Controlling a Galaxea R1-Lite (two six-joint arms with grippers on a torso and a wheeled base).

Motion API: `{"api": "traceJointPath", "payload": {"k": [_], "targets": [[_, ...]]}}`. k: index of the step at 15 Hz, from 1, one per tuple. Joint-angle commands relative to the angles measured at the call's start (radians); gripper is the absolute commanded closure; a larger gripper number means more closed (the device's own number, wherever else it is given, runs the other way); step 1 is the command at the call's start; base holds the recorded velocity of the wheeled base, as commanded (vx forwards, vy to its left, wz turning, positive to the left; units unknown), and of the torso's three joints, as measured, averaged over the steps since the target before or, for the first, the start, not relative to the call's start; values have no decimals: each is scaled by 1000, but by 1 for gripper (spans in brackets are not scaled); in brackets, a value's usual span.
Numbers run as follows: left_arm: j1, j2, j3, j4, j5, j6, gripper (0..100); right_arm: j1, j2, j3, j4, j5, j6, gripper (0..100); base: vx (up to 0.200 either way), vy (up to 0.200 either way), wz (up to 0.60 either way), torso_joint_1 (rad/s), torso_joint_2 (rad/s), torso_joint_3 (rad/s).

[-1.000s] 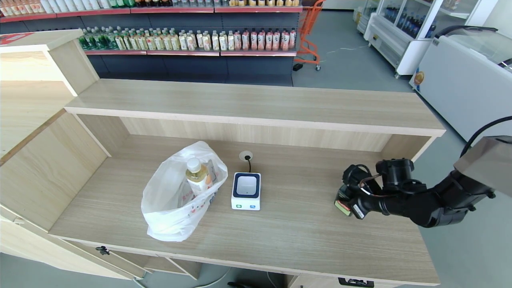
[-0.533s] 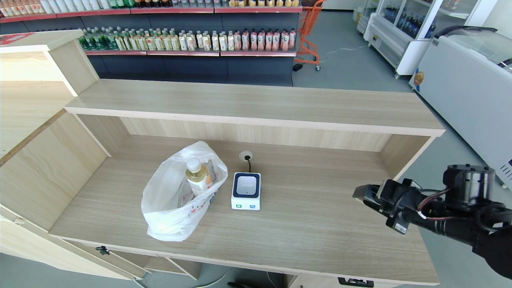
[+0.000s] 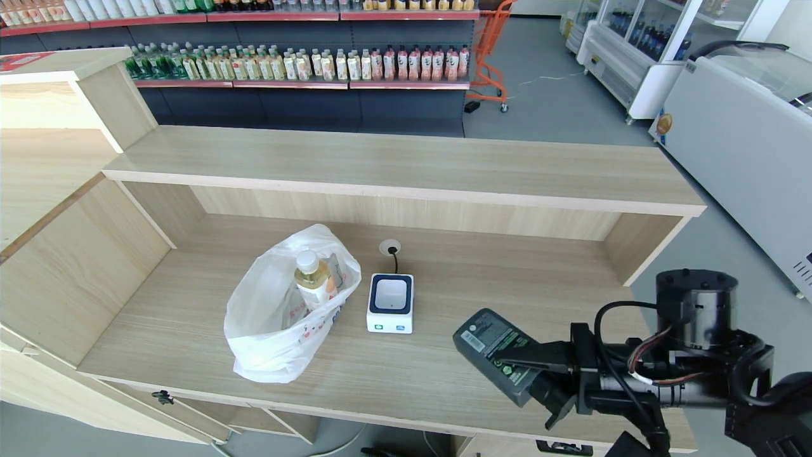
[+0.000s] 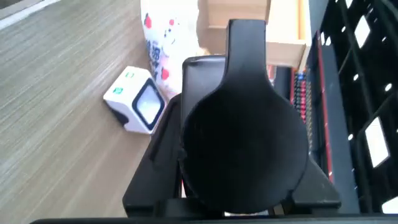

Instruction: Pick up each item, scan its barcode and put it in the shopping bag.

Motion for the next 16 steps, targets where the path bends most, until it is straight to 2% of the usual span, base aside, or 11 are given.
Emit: {"api": "traceJointPath", "payload": {"k": [1, 3, 5, 9, 16], "targets": [[0, 0, 0, 0, 0, 0, 0, 98, 66, -36, -4, 59, -118, 100, 0, 0, 0, 0, 0, 0], [0, 0, 0, 0, 0, 0, 0, 155, 83, -7, -4, 120, -190, 100, 0, 0, 0, 0, 0, 0], [0, 0, 0, 0, 0, 0, 0, 164, 82, -12, -8, 168, -222, 100, 0, 0, 0, 0, 0, 0], [0, 0, 0, 0, 0, 0, 0, 170, 80, -16, -68, 170, -227, 100, 0, 0, 0, 0, 0, 0], [0, 0, 0, 0, 0, 0, 0, 178, 94, -32, -73, 171, -227, 100, 0, 0, 0, 0, 0, 0]]}}
